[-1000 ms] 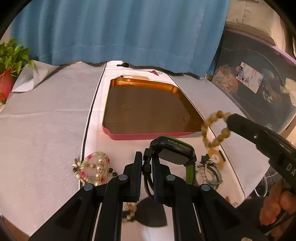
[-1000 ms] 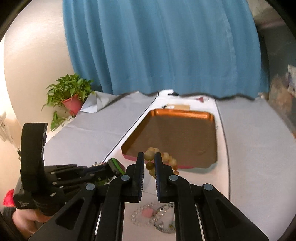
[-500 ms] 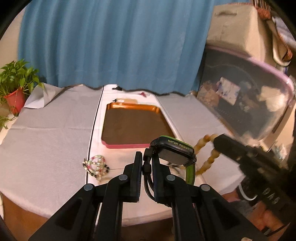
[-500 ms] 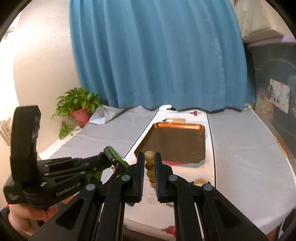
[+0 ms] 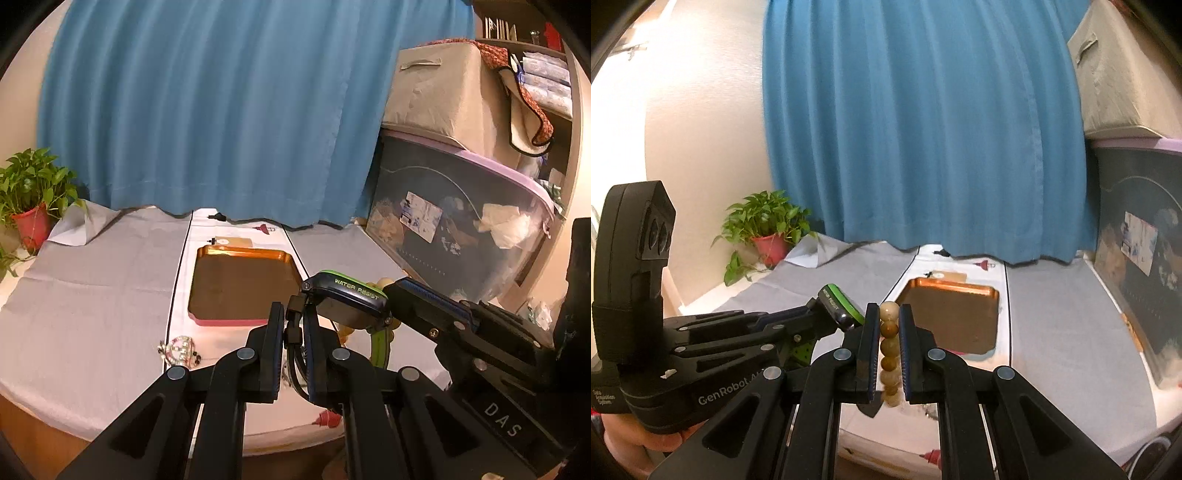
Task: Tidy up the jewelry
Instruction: 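Lift the watch with the left tool while the right tool lifts the bead bracelet toward the tray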
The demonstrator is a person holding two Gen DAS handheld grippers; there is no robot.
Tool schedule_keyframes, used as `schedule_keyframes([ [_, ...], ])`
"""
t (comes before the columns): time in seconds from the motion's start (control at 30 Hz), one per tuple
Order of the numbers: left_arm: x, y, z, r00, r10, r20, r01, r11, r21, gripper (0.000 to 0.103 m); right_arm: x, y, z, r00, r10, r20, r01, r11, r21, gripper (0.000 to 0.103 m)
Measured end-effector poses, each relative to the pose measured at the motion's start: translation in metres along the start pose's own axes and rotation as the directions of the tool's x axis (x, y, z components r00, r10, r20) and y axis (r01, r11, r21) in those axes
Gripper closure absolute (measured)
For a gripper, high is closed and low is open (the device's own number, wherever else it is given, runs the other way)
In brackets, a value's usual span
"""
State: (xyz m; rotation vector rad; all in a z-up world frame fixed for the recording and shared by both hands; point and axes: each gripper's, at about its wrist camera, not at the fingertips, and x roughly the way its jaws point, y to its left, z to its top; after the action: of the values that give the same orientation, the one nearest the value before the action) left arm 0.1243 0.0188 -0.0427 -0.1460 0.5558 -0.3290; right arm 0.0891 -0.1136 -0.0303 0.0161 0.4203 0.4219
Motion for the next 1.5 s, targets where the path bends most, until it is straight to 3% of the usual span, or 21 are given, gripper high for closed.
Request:
schedule_keyframes([
  [0.37,0.051,0.030,0.016,1.000,-0.001,-0.030,0.001,1.000,-0.026,0.095,0.058,-0.014,0.012,0.999,0.005,-0.032,-0.005,1.000,-0.003,0.092],
  [0.7,0.129,0.060,0.015,0.996,-0.003,-0.087,-0.001,0.999,-0.046,0.095,0.141,-0.044,0.012,0.997,0.022,-0.073,-0.022,1.000,0.006,0.092],
  [0.93,0.186,0.086,0.013,0.993,0.030,-0.118,-0.038,0.997,-0.065,0.095,0.195,-0.075,0.000,0.994,0.016,-0.109,-0.011,0.999,0.040,0.092],
  [1.2,0.259,0.113,-0.010,0.978,0.029,-0.205,-0.052,0.993,-0.105,0.095,0.260,-0.116,-0.036,0.976,0.032,-0.216,-0.015,0.996,0.083,0.092],
  [1.5,0.288,0.136,-0.028,0.954,0.093,-0.287,-0.130,0.985,-0.113,0.095,0.312,-0.134,-0.061,0.942,0.085,-0.325,-0.036,0.987,0.154,0.092],
])
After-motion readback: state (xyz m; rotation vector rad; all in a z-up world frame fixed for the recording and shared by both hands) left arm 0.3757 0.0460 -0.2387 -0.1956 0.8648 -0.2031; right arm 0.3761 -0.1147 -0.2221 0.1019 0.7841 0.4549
